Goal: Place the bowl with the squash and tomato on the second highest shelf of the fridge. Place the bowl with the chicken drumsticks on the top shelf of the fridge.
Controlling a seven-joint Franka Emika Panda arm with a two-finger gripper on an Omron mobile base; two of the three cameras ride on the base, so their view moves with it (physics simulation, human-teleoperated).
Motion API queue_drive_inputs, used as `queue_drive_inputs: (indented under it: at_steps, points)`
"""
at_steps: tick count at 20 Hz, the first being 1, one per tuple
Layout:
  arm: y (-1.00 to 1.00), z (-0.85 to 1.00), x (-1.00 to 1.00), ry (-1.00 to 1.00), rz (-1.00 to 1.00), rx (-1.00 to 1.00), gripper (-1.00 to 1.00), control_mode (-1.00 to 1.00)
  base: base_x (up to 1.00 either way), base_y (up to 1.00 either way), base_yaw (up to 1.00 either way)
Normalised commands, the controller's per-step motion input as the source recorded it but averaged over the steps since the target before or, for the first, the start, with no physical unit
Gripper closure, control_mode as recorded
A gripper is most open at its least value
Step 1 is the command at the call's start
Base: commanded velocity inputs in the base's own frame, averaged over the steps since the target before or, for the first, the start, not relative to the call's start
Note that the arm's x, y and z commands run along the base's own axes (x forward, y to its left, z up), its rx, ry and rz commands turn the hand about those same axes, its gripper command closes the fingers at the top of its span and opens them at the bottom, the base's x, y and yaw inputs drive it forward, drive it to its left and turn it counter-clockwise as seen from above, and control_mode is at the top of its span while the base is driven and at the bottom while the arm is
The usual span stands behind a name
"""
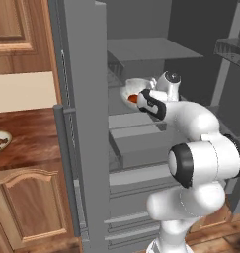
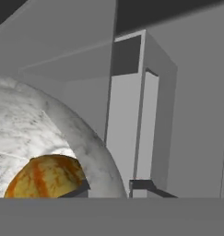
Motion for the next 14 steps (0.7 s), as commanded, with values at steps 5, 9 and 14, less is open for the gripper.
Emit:
queue_drive_inputs:
  at_steps: [5, 9, 14]
  points:
    - [0.00, -0.02, 0.78, -0.01, 0.00, 0.00, 1.00, -1.00, 0.00, 0.00, 0.00]
    - [0.00, -0.09, 0.16, -0.19, 0.00, 0.00, -1.00, -1.00, 0.00, 0.00, 0.00]
    - [0.00, 0.00, -0.56, -0.37, -0.01, 0.01, -1.00, -1.00, 0.00, 0.00, 0.00]
